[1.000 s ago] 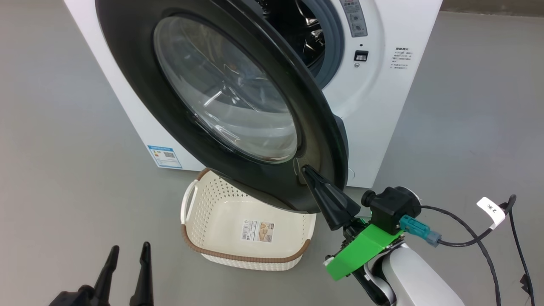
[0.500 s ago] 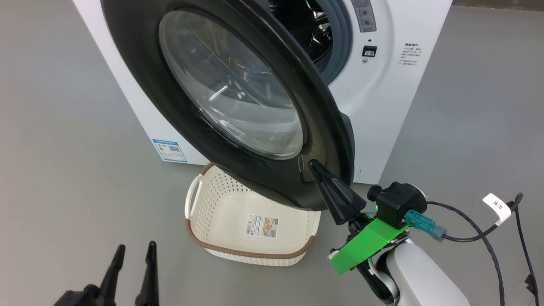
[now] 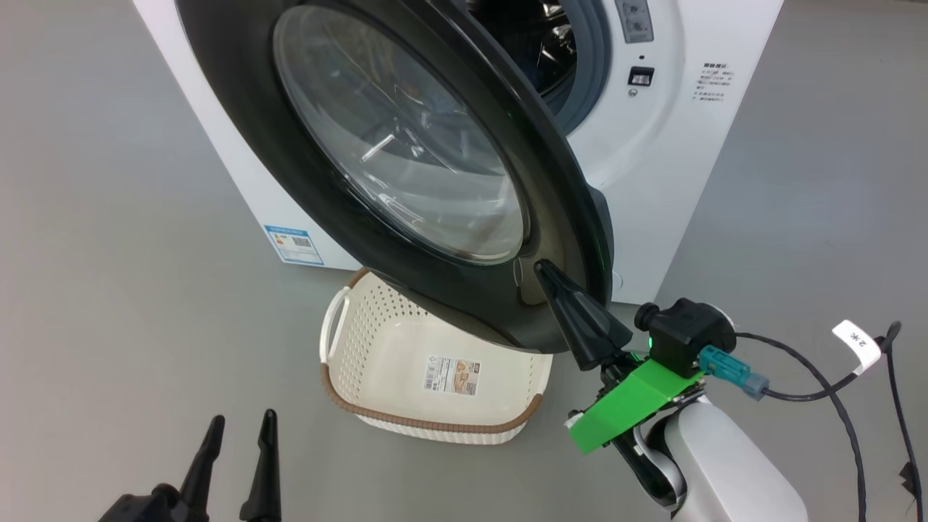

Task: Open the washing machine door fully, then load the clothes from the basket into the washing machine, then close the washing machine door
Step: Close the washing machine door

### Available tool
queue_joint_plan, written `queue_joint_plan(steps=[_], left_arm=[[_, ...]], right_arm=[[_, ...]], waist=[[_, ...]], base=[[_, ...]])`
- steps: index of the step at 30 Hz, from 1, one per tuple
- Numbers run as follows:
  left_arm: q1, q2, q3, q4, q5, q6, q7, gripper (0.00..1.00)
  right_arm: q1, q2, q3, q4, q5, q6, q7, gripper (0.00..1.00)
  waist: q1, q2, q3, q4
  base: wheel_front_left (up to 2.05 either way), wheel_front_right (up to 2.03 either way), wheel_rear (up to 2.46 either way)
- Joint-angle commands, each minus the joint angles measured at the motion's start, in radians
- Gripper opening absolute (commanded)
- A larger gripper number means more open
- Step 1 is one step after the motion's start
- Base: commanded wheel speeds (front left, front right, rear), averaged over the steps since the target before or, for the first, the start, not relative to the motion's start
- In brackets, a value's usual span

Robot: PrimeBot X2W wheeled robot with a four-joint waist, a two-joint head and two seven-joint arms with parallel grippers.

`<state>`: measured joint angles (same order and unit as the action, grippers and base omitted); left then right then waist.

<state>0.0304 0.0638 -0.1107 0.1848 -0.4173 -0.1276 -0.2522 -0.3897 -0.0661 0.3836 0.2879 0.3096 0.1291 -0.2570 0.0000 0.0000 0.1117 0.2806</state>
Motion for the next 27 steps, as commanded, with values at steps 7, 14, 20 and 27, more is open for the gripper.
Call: queue_joint_plan(steps=[7,14,20,27], left_arm=[[-0.052,0.012,0.03,-0.033,-0.013,-0.003,-0.01,1.0],[-0.069,0.018,0.024,-0.04,-0.022,-0.003,-0.01,1.0],[-0.084,0.025,0.015,-0.049,-0.028,-0.003,-0.01,1.0],[-0.102,0.031,-0.012,-0.074,-0.043,-0.003,-0.01,1.0]], right_arm=[[-0.047,0.016,0.014,-0.022,-0.011,0.002,-0.005,0.0],[-0.077,0.016,0.002,-0.021,-0.02,0.002,-0.005,0.0],[-0.113,0.016,-0.015,-0.028,-0.031,0.002,-0.005,0.0],[-0.173,0.016,-0.056,-0.022,-0.07,0.002,-0.005,0.0]], waist=[[0.0,0.0,0.038,-0.006],[0.0,0.0,0.079,-0.009],[0.0,0.0,0.125,-0.02],[0.0,0.0,0.195,-0.032]], base=[[0.0,0.0,0.0],[0.0,0.0,0.0],[0.0,0.0,0.0],[0.0,0.0,0.0]])
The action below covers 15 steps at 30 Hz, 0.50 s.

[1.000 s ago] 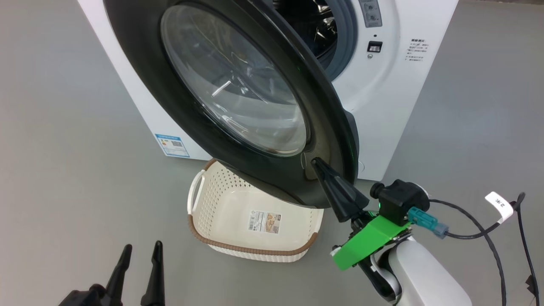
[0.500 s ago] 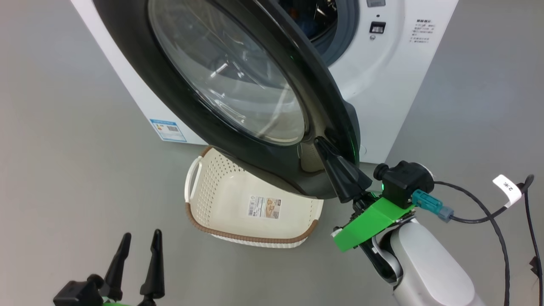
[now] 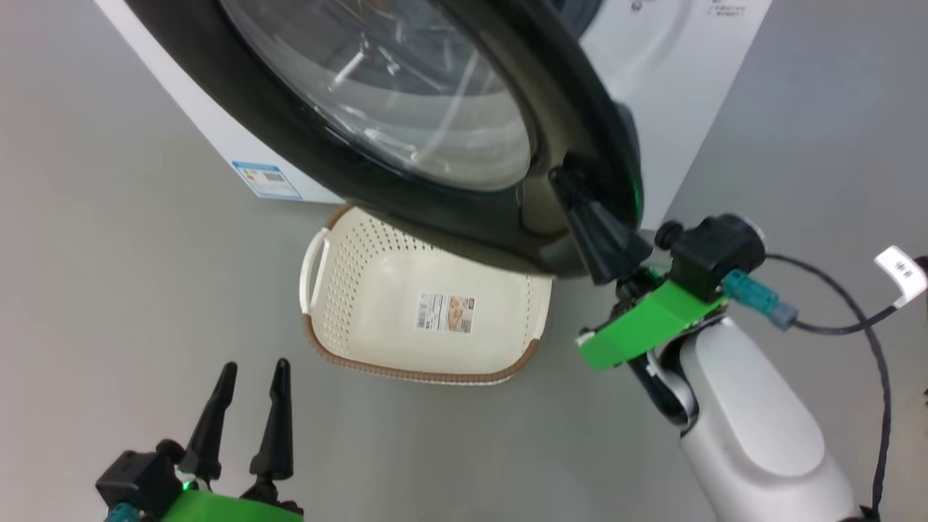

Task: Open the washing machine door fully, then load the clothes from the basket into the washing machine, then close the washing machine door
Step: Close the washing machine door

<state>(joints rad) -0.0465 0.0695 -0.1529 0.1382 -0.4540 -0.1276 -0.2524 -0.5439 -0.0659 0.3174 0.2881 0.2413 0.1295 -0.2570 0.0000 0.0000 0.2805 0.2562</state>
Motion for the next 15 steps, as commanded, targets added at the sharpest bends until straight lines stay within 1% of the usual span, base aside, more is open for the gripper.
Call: queue_joint_plan(steps=[1,7,11,15], left_arm=[[-0.029,0.027,0.027,-0.031,-0.009,-0.003,-0.009,1.0],[-0.057,0.039,0.021,-0.071,-0.028,-0.003,-0.009,1.0],[-0.079,0.063,-0.014,-0.096,-0.036,-0.003,-0.009,1.0],[-0.095,0.07,-0.019,-0.123,-0.052,-0.003,-0.009,1.0]], right_arm=[[-0.029,0.016,0.0,-0.021,-0.008,0.001,-0.005,0.0],[-0.109,0.016,-0.032,-0.005,-0.05,0.001,-0.005,0.0],[-0.185,0.016,-0.05,0.004,-0.082,0.001,-0.005,0.0],[-0.259,0.016,-0.075,0.003,-0.114,0.001,-0.005,0.0]], waist=[[0.0,0.0,0.037,-0.008],[0.0,0.0,0.117,-0.003],[0.0,0.0,0.174,-0.002],[0.0,0.0,0.221,-0.003]], base=[[0.0,0.0,0.0],[0.0,0.0,0.0],[0.0,0.0,0.0],[0.0,0.0,0.0]])
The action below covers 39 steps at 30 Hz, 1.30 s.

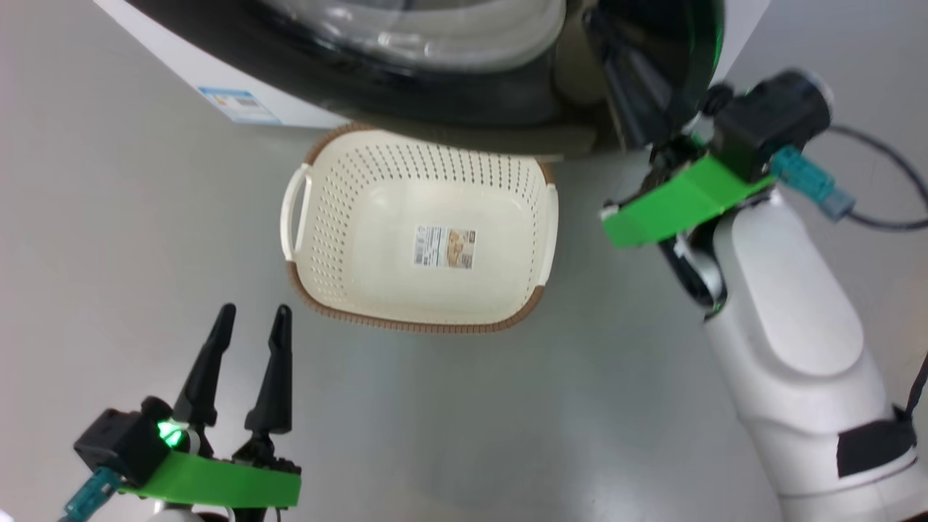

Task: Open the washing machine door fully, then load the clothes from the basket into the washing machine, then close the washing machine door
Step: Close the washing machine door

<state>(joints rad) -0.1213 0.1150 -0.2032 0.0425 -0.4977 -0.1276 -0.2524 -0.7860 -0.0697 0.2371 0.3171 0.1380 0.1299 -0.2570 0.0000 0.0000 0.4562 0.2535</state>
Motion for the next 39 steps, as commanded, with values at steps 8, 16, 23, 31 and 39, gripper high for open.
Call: queue_joint_plan(steps=[8,16,23,31,39], left_arm=[[-0.029,0.015,0.029,-0.052,-0.027,-0.003,-0.009,1.0],[-0.067,-0.013,-0.002,-0.089,-0.05,-0.003,-0.009,1.0],[-0.085,-0.026,0.002,-0.111,-0.051,-0.003,-0.009,1.0],[-0.089,-0.041,0.066,-0.108,-0.043,-0.003,-0.009,1.0],[-0.079,-0.049,0.128,-0.087,0.014,-0.003,-0.009,1.0]], right_arm=[[-0.111,0.016,-0.022,-0.005,-0.064,0.001,-0.005,0.0],[-0.228,-0.03,-0.066,0.04,-0.1,0.001,-0.005,0.0],[-0.317,-0.057,-0.133,0.108,-0.16,0.001,-0.005,0.0],[-0.261,-0.043,-0.149,0.083,-0.129,0.001,-0.005,0.0],[0.022,-0.021,-0.161,-0.076,-0.064,0.001,-0.005,0.88]], waist=[[0.0,0.0,0.092,0.0],[0.0,0.0,0.137,0.044],[0.0,0.0,0.154,0.06],[0.0,0.0,0.11,0.033],[0.0,0.0,-0.018,-0.04]], base=[[0.0,0.0,0.0],[0.0,0.0,0.0],[0.0,0.0,0.0],[0.0,0.0,0.0],[0.0,0.0,0.0]])
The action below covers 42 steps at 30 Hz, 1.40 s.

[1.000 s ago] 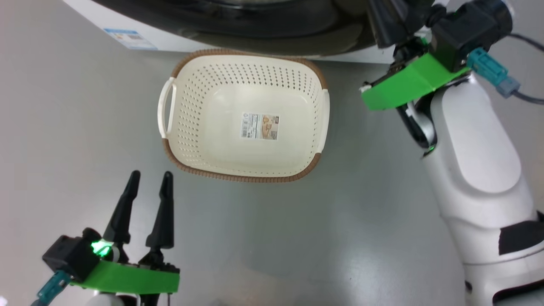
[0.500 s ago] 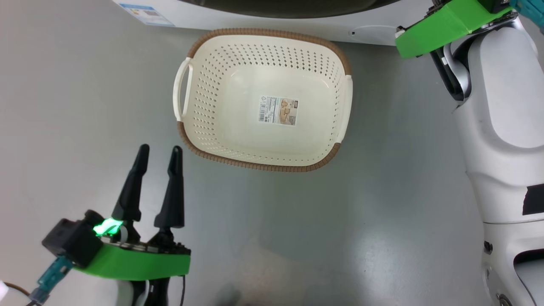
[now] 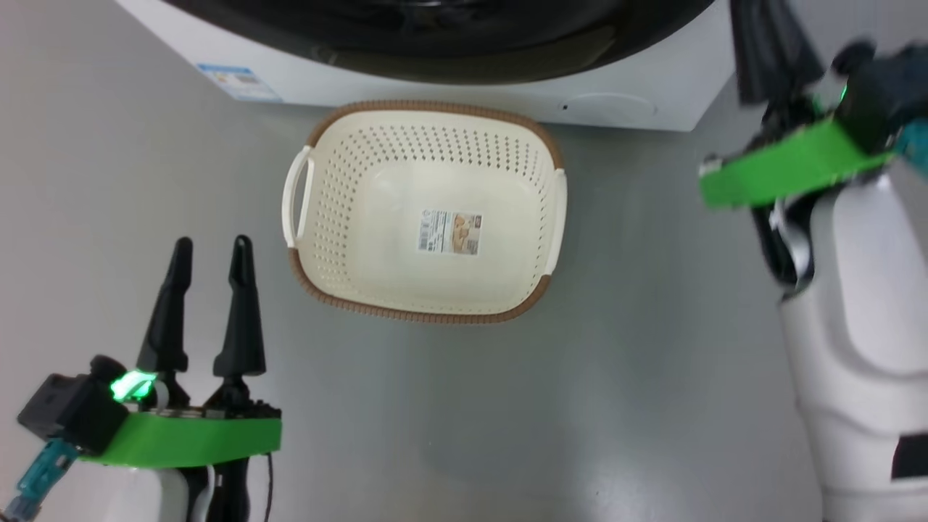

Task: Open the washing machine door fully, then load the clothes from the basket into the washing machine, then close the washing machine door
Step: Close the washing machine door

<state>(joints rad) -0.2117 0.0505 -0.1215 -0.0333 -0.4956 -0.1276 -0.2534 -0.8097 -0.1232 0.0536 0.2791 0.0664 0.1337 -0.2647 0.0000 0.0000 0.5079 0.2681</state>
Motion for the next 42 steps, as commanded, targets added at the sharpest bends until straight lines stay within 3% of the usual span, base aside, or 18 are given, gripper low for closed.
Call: queue_joint_plan(steps=[1,15,23,31,42], left_arm=[[0.017,0.015,0.058,-0.004,0.017,-0.003,-0.008,1.0],[0.154,0.033,0.154,0.17,0.077,-0.003,-0.008,1.0],[0.198,0.037,0.15,0.175,0.101,-0.003,-0.008,1.0],[0.235,0.033,0.148,0.185,0.149,-0.003,-0.008,1.0],[0.261,0.034,0.167,0.189,0.169,-0.003,-0.008,1.0]], right_arm=[[0.087,0.034,0.023,-0.056,0.011,-0.003,0.003,1.0],[0.551,0.062,-0.02,-0.2,0.071,-0.003,0.003,1.0],[0.721,0.072,-0.092,-0.252,0.092,-0.003,0.003,1.0],[0.831,0.073,-0.142,-0.272,0.11,-0.003,0.003,1.0],[0.868,0.073,-0.172,-0.251,0.108,-0.003,0.003,1.0]], waist=[[0.0,0.0,-0.09,-0.069],[0.0,0.0,-0.354,-0.208],[0.0,0.0,-0.45,-0.212],[0.0,0.0,-0.513,-0.204],[0.0,0.0,-0.528,-0.234]], base=[[0.0,0.0,0.0],[0.0,0.0,0.0],[0.0,0.0,0.0],[0.0,0.0,0.0],[0.0,0.0,0.0]])
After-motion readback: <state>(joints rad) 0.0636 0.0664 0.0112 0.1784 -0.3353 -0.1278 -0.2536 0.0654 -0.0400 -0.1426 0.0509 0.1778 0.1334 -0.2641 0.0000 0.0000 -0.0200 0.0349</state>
